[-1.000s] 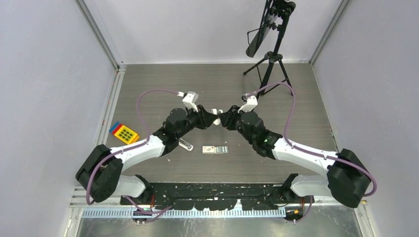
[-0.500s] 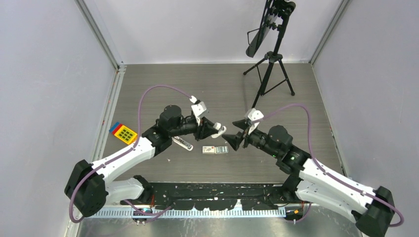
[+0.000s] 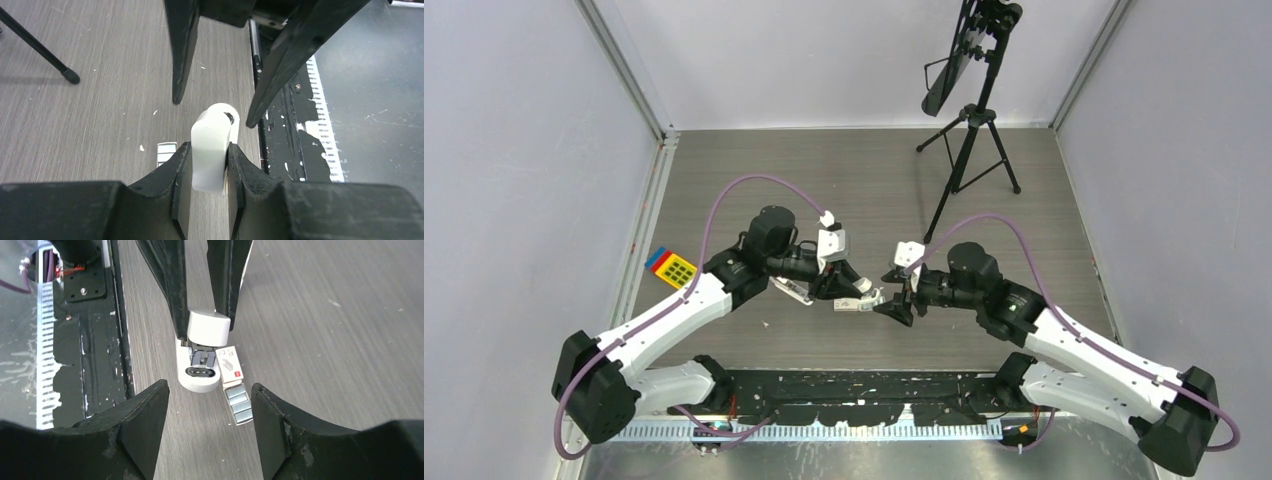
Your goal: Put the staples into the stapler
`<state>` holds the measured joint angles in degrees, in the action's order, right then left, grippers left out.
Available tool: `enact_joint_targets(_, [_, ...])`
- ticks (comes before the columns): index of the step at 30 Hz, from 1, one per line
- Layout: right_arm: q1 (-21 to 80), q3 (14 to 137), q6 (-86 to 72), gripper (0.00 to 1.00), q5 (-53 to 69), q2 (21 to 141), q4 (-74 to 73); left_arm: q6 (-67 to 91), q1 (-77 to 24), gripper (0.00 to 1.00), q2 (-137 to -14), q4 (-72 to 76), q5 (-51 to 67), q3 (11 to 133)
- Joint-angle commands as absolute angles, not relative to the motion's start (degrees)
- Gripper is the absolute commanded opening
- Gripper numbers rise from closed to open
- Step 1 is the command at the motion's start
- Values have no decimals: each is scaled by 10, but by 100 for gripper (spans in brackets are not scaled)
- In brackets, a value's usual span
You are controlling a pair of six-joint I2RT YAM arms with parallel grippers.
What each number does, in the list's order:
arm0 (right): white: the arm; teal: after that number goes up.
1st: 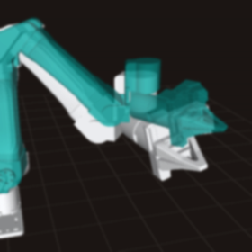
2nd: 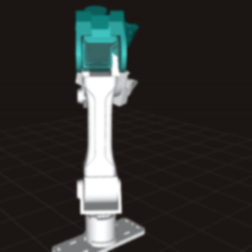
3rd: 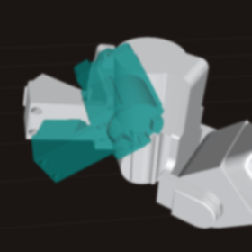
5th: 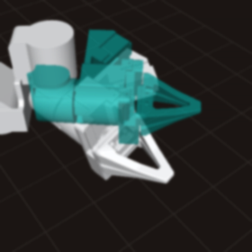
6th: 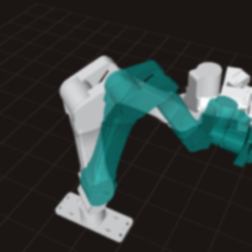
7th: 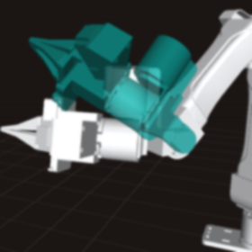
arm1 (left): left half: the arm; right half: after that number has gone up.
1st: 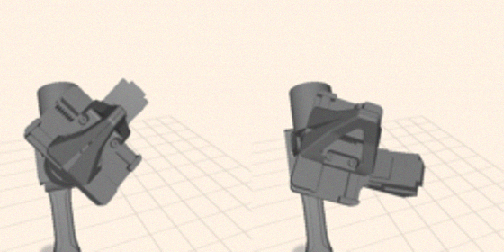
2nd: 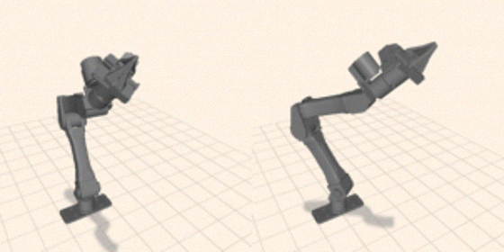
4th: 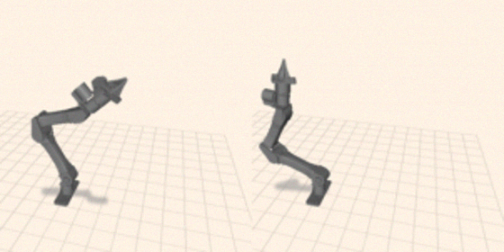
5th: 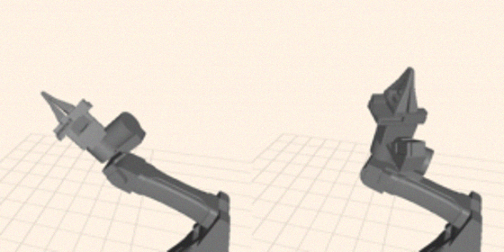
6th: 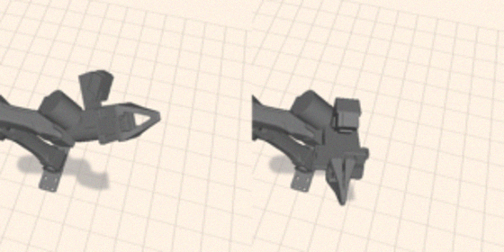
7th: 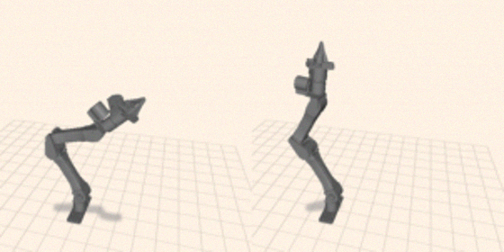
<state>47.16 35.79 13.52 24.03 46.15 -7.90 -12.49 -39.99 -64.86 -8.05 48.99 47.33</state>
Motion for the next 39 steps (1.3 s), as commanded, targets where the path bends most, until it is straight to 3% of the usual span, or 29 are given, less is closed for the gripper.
enact_joint_targets(1, [473,385,149,65,278,490,-59,-147,-400,0,-631,-95,529,499])
enact_joint_targets(10, [473,400,128,55,297,525,-41,-152,-400,0,-623,-100,521,497])
enact_joint_targets(22, [474,407,65,54,318,549,-4,-173,-403,0,-605,-85,482,487])
enact_joint_targets(39, [474,409,36,45,319,571,30,-187,-408,0,-597,-81,478,479])
